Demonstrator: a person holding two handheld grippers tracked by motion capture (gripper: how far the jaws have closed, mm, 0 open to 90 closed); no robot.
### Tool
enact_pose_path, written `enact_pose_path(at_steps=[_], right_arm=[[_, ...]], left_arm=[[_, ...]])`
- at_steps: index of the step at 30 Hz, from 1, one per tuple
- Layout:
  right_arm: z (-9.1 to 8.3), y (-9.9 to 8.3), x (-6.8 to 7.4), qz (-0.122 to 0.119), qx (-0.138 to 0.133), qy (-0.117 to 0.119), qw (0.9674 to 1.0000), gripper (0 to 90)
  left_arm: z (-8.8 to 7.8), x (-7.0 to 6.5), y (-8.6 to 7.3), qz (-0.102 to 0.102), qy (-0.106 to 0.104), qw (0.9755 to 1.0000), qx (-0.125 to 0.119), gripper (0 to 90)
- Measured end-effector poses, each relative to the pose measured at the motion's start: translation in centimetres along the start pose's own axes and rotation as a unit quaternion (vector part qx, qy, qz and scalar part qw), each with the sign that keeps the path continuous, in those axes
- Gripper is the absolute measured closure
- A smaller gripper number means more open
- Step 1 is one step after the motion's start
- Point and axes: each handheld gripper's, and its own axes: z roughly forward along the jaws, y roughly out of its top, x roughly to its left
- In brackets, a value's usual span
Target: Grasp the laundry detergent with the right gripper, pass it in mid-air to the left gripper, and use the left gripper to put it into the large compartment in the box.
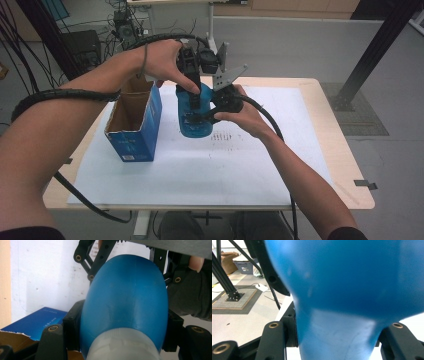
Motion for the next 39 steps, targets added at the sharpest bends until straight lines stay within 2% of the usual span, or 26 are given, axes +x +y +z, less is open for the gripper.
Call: enact_pose_path(at_steps=[39], right_arm=[[0.39, -0.03, -0.02, 0.004, 0.003, 0.003, 1.0000, 44.0]], left_arm=[[0.20, 0.03, -0.23, -0.002, -0.005, 1.0000, 0.003, 36.3]])
